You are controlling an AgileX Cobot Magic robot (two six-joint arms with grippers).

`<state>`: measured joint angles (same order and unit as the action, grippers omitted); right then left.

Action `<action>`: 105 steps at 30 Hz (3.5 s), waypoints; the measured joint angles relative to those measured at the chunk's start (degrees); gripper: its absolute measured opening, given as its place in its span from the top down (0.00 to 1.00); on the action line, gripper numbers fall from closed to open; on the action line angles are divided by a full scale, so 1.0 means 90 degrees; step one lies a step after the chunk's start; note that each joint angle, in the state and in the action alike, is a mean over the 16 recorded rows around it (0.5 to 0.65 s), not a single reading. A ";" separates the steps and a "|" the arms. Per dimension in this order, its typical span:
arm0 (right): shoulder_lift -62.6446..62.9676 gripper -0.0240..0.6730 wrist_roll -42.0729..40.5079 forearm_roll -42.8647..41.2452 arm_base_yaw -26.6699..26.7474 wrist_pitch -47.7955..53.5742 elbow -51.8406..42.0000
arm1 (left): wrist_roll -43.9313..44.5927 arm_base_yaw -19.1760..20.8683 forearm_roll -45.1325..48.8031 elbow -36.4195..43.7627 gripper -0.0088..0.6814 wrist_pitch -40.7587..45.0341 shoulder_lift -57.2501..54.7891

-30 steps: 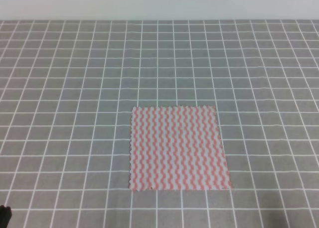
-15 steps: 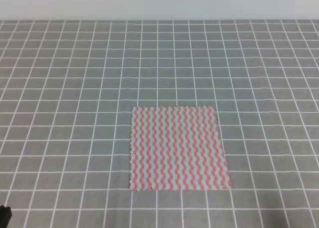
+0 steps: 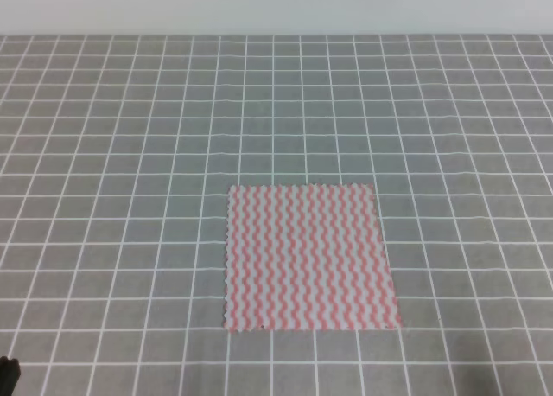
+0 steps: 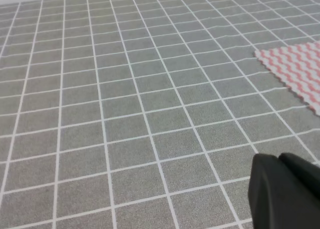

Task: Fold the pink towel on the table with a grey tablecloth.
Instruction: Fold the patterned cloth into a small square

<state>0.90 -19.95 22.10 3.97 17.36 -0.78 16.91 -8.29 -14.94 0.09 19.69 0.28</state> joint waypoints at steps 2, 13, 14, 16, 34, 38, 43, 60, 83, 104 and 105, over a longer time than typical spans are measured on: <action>-0.0012 0.99 -0.0001 -0.0001 0.0000 0.0006 0.0011 | 0.0000 0.0000 0.0000 0.0000 0.99 0.0000 0.0000; -0.0058 0.99 -0.0006 -0.0005 0.0001 0.0038 0.0067 | 0.0000 0.0000 0.0000 0.0000 0.99 -0.0004 -0.0011; -0.0058 0.99 -0.0005 -0.0004 0.0001 0.0032 0.0056 | 0.0000 0.0000 0.0000 0.0000 0.99 -0.0005 -0.0011; -0.0058 0.99 -0.0006 -0.0005 0.0001 0.0038 0.0067 | 0.0000 -0.0001 0.0000 -0.0010 0.99 -0.0006 -0.0022; 0.0012 0.99 -0.0001 0.0000 0.0000 0.0013 0.0000 | -0.0008 0.0002 -0.0003 0.0020 0.99 -0.0038 0.0043; 0.0012 0.99 -0.0002 0.0000 0.0000 0.0013 0.0000 | -0.0011 0.0002 -0.0002 0.0010 0.99 -0.0032 0.0055; -0.0023 0.99 -0.0003 -0.0002 0.0000 0.0019 0.0033 | -0.0012 0.0002 -0.0002 0.0010 0.99 -0.0025 0.0067; -0.0012 0.99 -0.0002 -0.0001 0.0000 0.0022 0.0033 | -0.0011 0.0000 0.0000 -0.0010 0.99 -0.0011 0.0010; -0.0022 0.99 -0.0003 0.0006 0.0000 0.0002 0.0022 | -0.0013 0.0002 -0.0004 0.0030 0.99 -0.0039 0.0057; -0.0087 0.99 -0.0005 0.0008 0.0001 0.0015 0.0056 | -0.0013 0.0002 -0.0007 0.0069 0.99 -0.0039 0.0069; -0.0074 0.99 -0.0005 0.0009 0.0001 0.0008 0.0044 | -0.0012 0.0003 -0.0008 0.0079 0.99 -0.0032 0.0081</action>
<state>0.23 -19.99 22.18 3.98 17.43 -0.38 16.79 -8.26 -15.02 0.80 19.40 1.01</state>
